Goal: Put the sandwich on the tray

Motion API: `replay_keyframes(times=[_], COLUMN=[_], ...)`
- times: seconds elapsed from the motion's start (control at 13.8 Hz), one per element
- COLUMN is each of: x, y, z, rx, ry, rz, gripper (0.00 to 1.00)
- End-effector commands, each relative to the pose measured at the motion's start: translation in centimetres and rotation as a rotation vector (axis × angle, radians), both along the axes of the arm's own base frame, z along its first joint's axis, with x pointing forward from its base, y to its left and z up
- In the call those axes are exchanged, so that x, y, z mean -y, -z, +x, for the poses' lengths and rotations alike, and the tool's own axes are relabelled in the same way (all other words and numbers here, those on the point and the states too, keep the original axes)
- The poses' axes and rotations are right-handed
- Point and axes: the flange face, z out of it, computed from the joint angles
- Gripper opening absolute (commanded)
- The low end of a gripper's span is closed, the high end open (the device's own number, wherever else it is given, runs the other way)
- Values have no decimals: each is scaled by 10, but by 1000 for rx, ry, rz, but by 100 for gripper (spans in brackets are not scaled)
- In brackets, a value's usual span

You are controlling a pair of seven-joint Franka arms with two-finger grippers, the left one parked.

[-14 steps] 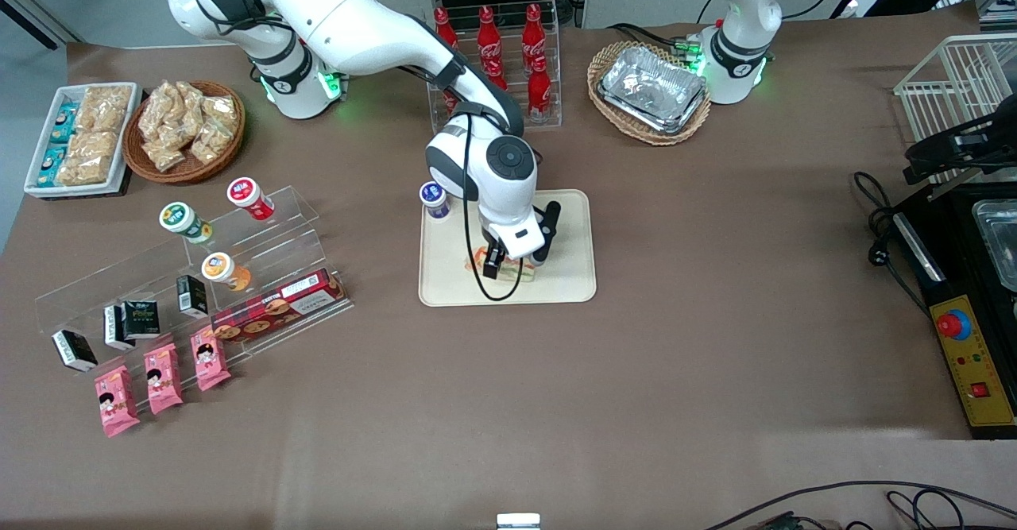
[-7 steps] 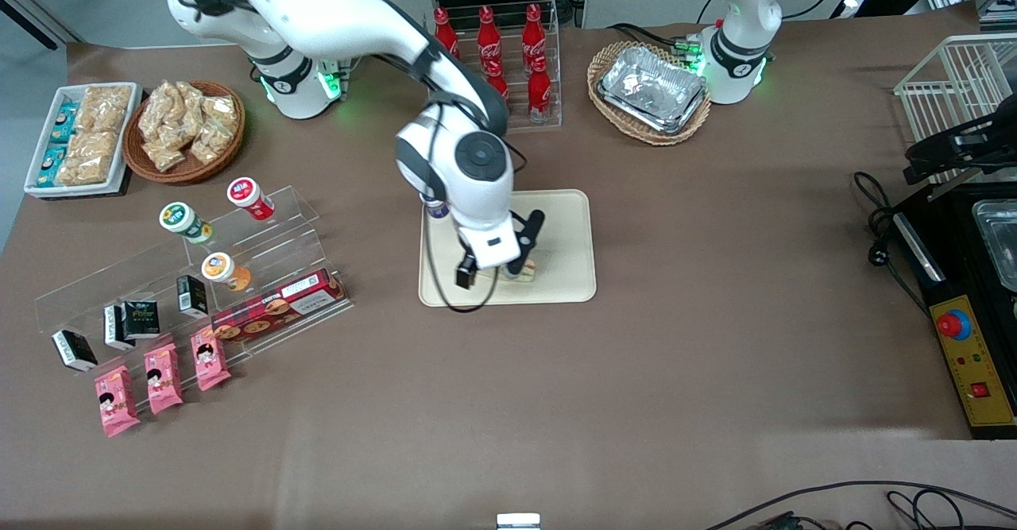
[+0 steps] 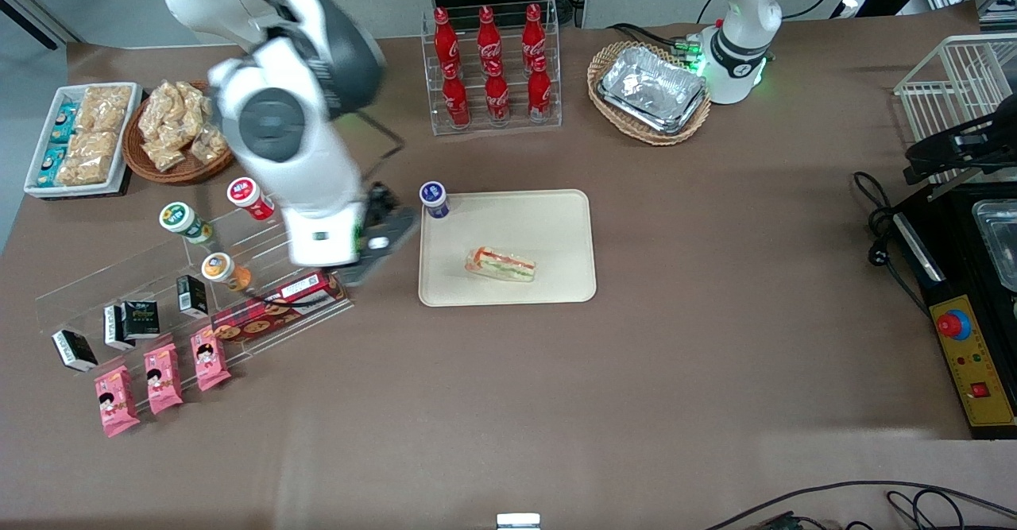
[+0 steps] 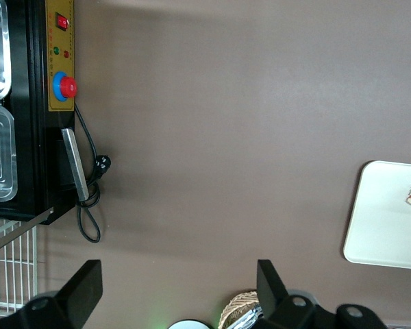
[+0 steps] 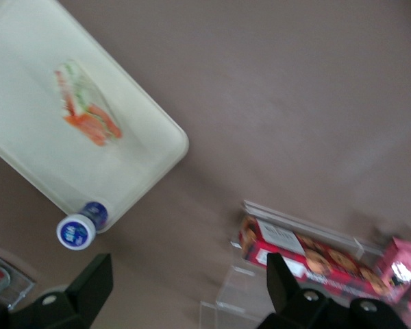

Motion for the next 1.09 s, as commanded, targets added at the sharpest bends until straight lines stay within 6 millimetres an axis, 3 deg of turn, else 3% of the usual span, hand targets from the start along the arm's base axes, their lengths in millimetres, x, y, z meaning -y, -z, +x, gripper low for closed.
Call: replay_keyframes(times=[0.0,0.29,0.43,0.58,0.8,1.01], x=[70,191,260,308,359,363], y=[-35,-62,-79,-84,-79,-77], z=[-1,17,18,12,7,8], rx=[-27,0,21,11,-13,-18], ry=[109,280,286,338,428,494], rz=[7,6,30,28,29,58], gripper=[100,100,100,100,100,100])
